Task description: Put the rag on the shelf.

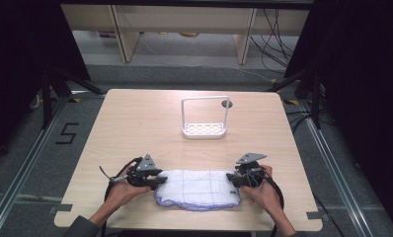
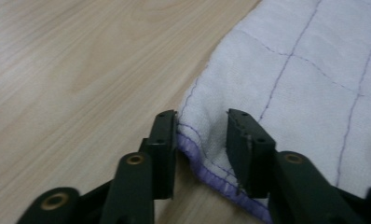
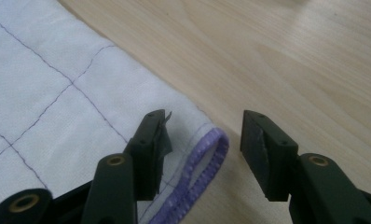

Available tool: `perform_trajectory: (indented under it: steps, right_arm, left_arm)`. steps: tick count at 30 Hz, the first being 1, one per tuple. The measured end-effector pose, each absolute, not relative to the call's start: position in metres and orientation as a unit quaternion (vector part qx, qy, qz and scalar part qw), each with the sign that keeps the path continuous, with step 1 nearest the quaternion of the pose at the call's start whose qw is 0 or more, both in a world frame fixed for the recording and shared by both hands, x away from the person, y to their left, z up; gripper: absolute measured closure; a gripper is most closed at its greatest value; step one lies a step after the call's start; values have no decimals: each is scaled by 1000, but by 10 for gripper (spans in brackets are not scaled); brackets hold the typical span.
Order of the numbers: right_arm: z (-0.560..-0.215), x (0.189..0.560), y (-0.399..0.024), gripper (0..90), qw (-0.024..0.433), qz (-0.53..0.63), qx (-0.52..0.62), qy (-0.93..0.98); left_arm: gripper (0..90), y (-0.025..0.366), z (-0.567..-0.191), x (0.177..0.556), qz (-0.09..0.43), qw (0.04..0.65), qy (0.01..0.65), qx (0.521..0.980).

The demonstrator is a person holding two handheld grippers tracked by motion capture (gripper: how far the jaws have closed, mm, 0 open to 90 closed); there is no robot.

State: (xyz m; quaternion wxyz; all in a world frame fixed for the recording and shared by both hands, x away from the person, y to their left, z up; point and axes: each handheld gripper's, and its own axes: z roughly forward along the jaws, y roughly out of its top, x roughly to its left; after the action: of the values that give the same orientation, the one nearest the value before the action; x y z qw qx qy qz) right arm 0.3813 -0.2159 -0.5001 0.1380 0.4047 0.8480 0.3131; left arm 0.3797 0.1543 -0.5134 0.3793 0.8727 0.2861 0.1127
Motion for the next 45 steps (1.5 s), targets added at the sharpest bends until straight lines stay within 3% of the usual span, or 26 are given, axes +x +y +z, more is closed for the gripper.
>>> perform_trajectory:
  steps: [4,5,11,12,20,31,45]
  right_arm:
    - [-502,382,-215,626,140,322,391,851]
    - [-500,382,-216,710,128,319,383,858]
    - [-502,389,-220,833,121,341,370,856]
    - [-499,389,-218,837,100,331,384,856]
    - [-497,429,-201,842,123,333,335,873]
    - [-492,476,-166,839,92,299,337,888]
    - [-491,487,-134,837,83,296,316,897]
  left_arm:
    - [758,154,-514,378,108,381,277,875]
    - [793,154,-514,376,109,381,279,875]
    - [828,156,-512,368,112,378,265,880]
    - [829,157,-512,365,114,375,258,883]
    - [830,158,-512,339,109,385,258,879]
    - [828,134,-511,307,81,401,214,887]
    - [822,101,-513,284,60,418,183,888]
